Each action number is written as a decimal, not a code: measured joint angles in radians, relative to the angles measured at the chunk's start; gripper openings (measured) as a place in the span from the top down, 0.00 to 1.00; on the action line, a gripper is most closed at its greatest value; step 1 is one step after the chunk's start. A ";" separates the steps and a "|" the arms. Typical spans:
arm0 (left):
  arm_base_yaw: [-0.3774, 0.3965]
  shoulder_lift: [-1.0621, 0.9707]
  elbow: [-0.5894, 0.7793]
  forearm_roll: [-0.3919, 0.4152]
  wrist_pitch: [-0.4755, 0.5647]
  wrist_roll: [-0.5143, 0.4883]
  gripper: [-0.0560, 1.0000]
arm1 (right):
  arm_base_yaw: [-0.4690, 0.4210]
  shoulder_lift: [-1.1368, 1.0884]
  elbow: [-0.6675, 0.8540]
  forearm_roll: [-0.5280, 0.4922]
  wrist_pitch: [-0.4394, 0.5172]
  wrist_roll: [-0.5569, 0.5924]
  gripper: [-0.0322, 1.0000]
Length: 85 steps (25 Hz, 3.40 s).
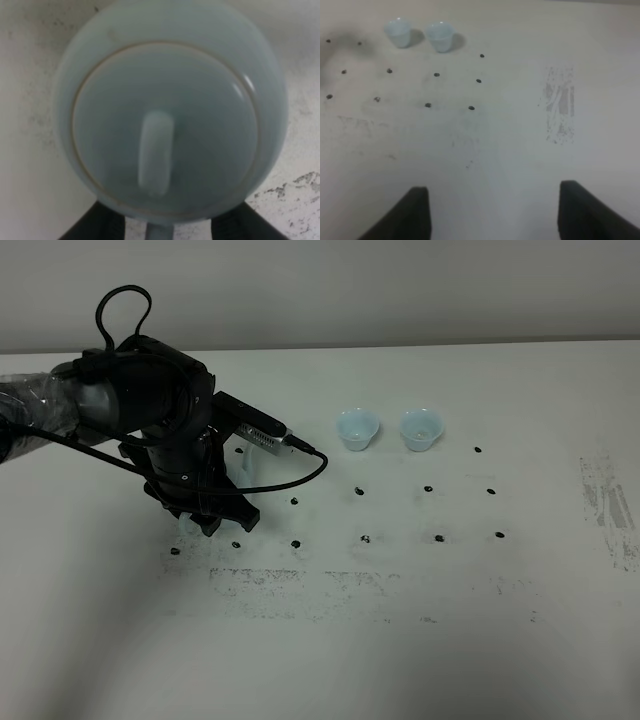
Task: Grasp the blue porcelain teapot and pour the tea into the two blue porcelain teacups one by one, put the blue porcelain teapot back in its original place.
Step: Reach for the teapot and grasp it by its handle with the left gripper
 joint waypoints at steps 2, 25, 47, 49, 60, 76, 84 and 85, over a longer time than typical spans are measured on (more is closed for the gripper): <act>0.000 0.000 0.000 -0.001 0.001 0.000 0.55 | 0.000 0.000 0.000 0.000 0.000 0.000 0.42; 0.000 0.000 0.000 0.006 0.015 0.000 0.55 | 0.000 0.000 0.000 0.000 0.000 0.000 0.42; 0.000 0.000 0.000 0.007 0.018 0.000 0.84 | 0.000 0.000 0.000 0.000 0.000 0.000 0.42; 0.000 0.000 0.000 0.006 0.019 0.002 0.85 | 0.000 0.000 0.000 0.000 0.000 0.000 0.42; 0.000 0.000 0.000 0.006 0.021 0.003 0.85 | 0.000 0.000 0.000 0.000 0.000 0.000 0.42; 0.000 -0.005 0.000 0.005 0.016 0.004 0.86 | 0.000 0.000 0.000 0.000 0.000 0.000 0.42; 0.000 -0.021 0.000 0.004 0.000 0.005 0.86 | 0.000 0.000 0.000 0.000 0.000 0.000 0.42; 0.000 -0.024 0.000 0.003 -0.003 0.005 0.86 | 0.000 0.000 0.000 0.000 0.000 0.000 0.42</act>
